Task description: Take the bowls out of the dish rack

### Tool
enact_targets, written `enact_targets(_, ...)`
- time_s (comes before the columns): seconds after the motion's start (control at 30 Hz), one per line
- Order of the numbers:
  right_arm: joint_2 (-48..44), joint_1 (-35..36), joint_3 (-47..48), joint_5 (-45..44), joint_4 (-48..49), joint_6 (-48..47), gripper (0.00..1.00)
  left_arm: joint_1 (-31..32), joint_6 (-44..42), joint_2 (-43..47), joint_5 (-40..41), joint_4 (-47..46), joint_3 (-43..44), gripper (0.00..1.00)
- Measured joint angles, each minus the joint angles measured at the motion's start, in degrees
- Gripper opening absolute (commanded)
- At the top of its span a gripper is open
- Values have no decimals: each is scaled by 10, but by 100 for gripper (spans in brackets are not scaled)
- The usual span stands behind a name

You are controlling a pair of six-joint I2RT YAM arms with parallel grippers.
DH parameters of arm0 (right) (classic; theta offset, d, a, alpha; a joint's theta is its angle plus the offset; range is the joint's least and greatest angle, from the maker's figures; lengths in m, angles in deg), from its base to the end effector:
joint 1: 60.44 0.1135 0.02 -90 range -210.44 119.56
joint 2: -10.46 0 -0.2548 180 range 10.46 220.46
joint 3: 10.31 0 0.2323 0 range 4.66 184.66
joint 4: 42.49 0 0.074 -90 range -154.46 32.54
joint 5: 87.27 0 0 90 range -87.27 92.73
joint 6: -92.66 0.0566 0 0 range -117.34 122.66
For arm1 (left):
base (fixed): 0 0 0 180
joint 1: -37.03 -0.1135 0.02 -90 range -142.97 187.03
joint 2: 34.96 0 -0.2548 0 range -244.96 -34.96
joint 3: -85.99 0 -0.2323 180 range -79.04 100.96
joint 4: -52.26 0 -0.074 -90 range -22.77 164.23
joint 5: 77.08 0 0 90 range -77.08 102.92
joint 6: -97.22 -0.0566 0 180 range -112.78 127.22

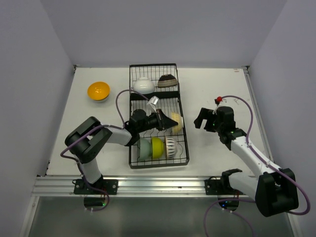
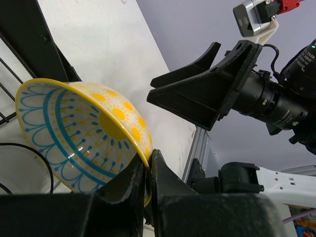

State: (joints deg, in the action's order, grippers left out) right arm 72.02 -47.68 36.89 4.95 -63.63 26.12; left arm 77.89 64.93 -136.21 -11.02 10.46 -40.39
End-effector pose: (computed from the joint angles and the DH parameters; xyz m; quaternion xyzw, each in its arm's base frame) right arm 0.2238 0.0529 0.2041 0.0740 0.8858 0.1587 0.4298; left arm 0.2507 -0.2472 0.1790 0.0311 0.7385 -0.5974 0.3110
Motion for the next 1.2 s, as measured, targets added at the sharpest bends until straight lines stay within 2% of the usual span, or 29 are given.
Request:
enact_targets(0.5, 0, 0, 0, 0, 0, 0, 99, -14, 8, -21, -49, -11, 13, 0)
enact_targets(0.73, 0, 0, 0, 0, 0, 0, 99, -15, -2, -21, -99, -26, 40, 0)
enact_targets(1.2, 0, 0, 0, 0, 0, -1, 98, -26, -62, -11, -148, 36, 79, 0)
